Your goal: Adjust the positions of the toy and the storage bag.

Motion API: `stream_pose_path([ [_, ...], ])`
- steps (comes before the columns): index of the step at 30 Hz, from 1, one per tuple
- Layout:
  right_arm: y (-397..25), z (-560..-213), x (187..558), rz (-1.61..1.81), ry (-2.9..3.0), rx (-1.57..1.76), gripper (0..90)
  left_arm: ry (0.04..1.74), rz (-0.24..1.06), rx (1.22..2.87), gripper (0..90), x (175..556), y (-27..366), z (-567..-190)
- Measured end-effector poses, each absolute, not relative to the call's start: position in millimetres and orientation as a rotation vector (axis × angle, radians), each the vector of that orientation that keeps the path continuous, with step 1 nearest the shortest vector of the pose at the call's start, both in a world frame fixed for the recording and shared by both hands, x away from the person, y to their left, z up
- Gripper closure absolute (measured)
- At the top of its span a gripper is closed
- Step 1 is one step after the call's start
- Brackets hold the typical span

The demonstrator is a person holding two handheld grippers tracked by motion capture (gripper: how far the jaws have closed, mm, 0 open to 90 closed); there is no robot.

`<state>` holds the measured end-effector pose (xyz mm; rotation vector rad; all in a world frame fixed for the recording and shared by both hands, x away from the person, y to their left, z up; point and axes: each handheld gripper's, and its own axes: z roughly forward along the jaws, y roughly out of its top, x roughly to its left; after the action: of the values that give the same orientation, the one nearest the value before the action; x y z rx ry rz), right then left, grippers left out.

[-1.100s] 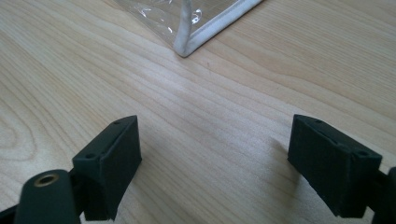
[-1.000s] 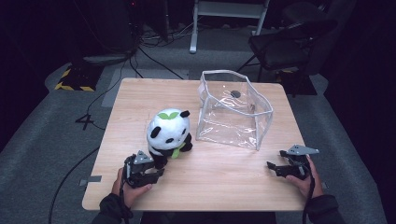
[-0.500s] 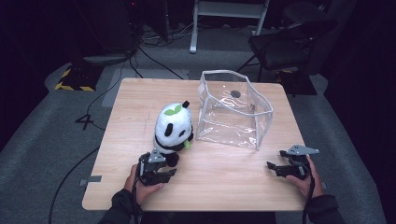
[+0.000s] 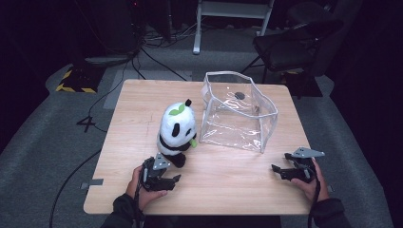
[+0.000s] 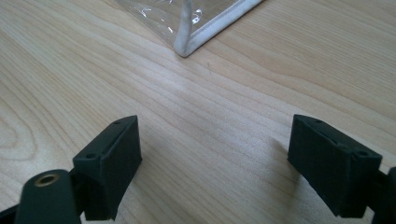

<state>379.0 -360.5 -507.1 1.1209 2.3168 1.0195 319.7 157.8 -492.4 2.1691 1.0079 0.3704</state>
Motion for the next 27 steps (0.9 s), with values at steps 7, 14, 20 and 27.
stream_pose_path([
  [7, -360, -507, 379, 1.02, 2.32, 1.119, 17.2, 1.012, 0.47, 2.067, 16.2, 321, 174, -480],
  [14, -360, -507, 379, 1.02, 2.32, 1.119, 17.2, 0.987, 0.631, 2.017, 16.1, 322, 172, -466],
  [20, -361, -507, 379, 1.02, 2.321, 1.119, 17.2, 0.971, 0.66, 1.98, 16.0, 323, 172, -456],
  [27, -361, -507, 379, 1.02, 2.32, 1.119, 17.2, 0.982, 0.686, 1.891, 15.9, 321, 168, -438],
])
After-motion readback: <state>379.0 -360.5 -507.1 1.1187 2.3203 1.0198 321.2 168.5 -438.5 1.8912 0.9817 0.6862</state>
